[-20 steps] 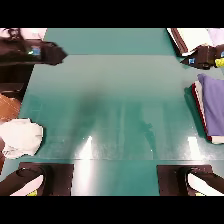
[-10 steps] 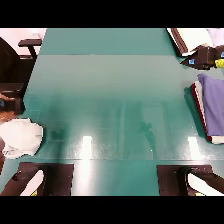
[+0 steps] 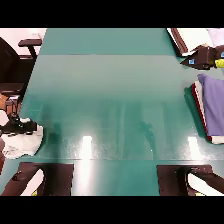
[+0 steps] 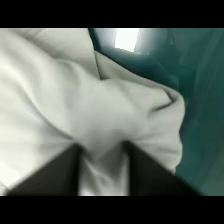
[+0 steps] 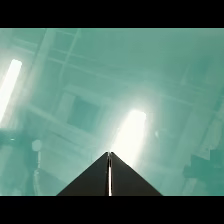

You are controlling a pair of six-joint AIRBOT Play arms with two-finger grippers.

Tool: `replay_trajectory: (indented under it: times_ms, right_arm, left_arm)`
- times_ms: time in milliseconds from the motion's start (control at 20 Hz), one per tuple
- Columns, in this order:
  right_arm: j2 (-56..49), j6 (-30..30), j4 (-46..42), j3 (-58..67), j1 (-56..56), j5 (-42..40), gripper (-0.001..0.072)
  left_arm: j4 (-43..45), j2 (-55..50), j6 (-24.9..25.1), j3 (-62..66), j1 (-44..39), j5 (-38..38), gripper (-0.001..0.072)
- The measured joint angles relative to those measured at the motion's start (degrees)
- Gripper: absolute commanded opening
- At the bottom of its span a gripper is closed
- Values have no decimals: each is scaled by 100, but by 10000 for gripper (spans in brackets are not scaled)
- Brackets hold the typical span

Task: Fold the shirts.

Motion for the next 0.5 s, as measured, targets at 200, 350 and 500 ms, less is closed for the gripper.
replay_trajectory:
  times_ms: [200,350,500]
  right_arm:
    - [11,0,0,4,0,-48,16]
    - [151,0,15,4,0,-291,16]
    - [461,0,39,4,0,-804,16]
  left_arm:
    - [31,4,-79,341,7,-190,28]
    - [-52,11,-81,1434,9,-496,27]
    - [-568,17,9,3012,-15,-767,26]
